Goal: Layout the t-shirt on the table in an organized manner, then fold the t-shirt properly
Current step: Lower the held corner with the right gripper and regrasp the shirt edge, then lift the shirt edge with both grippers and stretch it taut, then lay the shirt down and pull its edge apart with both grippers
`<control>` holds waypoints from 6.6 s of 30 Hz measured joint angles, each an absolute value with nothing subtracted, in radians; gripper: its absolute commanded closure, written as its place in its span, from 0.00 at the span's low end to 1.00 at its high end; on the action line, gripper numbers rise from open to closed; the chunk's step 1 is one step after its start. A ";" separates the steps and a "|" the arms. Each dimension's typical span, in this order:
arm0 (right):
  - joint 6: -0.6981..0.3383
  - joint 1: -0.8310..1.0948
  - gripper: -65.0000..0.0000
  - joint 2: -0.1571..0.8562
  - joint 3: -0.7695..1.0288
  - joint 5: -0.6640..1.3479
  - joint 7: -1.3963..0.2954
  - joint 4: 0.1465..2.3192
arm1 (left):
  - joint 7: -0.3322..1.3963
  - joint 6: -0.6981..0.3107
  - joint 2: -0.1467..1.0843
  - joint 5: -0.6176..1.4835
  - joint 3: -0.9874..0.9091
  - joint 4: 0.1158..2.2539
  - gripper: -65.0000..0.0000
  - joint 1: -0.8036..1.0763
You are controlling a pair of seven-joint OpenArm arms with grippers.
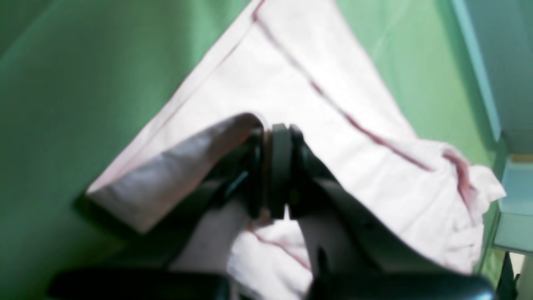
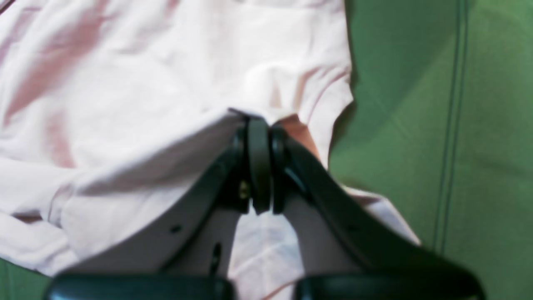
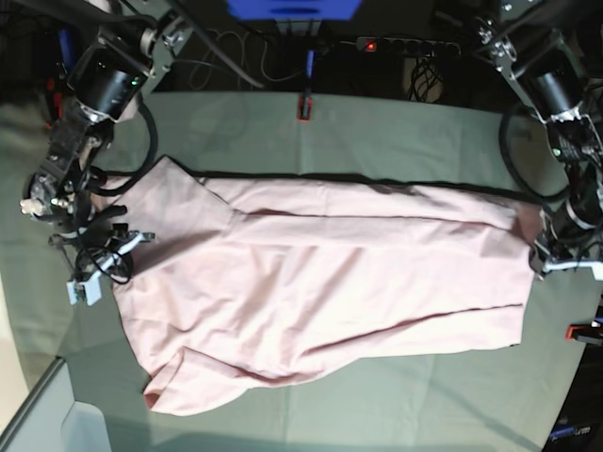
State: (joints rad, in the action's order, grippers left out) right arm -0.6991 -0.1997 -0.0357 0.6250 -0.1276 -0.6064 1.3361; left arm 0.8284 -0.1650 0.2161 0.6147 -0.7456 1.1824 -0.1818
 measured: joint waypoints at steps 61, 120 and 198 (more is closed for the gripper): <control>-0.699 0.044 0.46 -0.016 0.812 -0.120 -0.598 1.492 | 0.640 -0.168 0.277 0.621 -0.744 0.973 1.00 -0.045; -0.706 0.062 1.00 -0.017 0.804 -0.105 -0.615 1.631 | 0.764 -0.167 0.268 0.635 -0.746 1.248 1.00 0.011; -0.702 0.073 0.55 -0.137 0.743 -0.072 -0.701 1.534 | 0.938 -0.169 0.295 0.532 -0.741 1.183 1.00 0.020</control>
State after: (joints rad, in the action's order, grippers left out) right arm -0.7021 0.0734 -0.1368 0.7429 -0.0715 -0.7006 1.5337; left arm 0.9382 -0.1692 0.2955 0.5323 -0.7406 1.1828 0.0196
